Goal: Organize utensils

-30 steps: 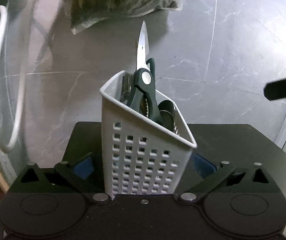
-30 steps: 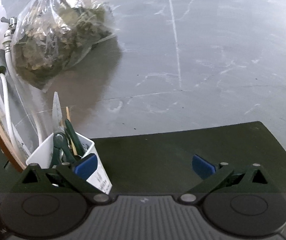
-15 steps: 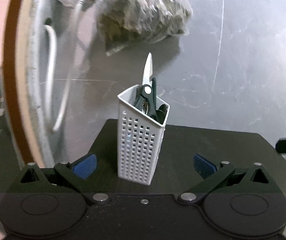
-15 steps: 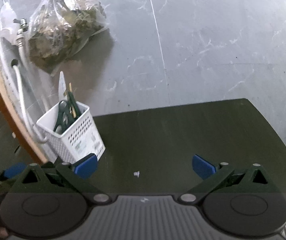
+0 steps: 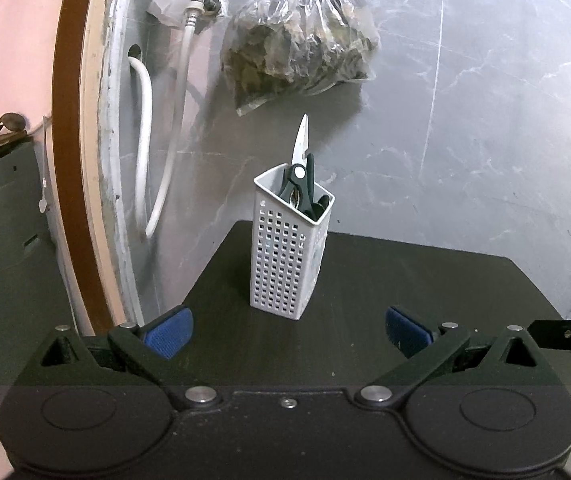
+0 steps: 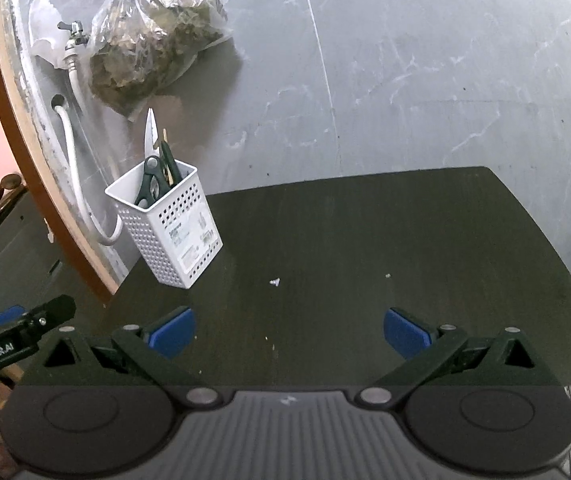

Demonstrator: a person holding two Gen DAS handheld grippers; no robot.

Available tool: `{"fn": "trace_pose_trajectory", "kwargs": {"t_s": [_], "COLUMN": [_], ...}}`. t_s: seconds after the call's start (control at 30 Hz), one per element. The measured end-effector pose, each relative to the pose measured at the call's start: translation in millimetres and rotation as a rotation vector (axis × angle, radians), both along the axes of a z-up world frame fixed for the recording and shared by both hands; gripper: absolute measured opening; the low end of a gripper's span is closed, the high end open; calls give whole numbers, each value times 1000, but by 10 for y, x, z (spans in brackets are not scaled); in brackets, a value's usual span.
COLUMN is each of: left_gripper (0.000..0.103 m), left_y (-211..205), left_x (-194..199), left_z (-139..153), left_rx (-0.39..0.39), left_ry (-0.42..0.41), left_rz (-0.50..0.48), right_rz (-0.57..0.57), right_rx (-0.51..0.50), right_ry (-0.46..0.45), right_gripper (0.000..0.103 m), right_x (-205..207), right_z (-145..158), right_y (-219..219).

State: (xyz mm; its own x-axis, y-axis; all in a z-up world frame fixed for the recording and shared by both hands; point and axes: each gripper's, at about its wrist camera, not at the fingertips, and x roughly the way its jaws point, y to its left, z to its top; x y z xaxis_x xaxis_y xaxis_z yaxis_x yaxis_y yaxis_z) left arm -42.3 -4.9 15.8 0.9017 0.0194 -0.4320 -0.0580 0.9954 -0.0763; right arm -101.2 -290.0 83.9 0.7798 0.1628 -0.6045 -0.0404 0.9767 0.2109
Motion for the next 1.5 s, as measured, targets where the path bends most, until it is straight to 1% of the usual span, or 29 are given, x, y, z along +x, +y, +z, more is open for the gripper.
{"fn": "trace_pose_trajectory", "kwargs": {"t_s": [0.13, 0.43, 0.83, 1.0, 1.5], "left_gripper": [102, 102, 102, 102, 102], "left_y": [-4, 74, 170, 236, 227], "left_x": [-48, -40, 154, 253, 311], "left_z": [6, -8, -28, -29, -39], "left_rx": [7, -13, -20, -26, 36], "left_ry": [3, 11, 32, 51, 41], "left_rz": [-6, -13, -47, -34, -82], "right_rz": [-6, -10, -53, -73, -75], "right_rx": [-5, -45, -67, -87, -107], "right_ry": [20, 41, 57, 49, 33], "right_gripper": [103, 103, 103, 103, 103], "right_x": [-24, -24, 40, 104, 187], "right_z": [-44, -101, -142, -116, -89], "right_y": [2, 71, 131, 168, 267]}}
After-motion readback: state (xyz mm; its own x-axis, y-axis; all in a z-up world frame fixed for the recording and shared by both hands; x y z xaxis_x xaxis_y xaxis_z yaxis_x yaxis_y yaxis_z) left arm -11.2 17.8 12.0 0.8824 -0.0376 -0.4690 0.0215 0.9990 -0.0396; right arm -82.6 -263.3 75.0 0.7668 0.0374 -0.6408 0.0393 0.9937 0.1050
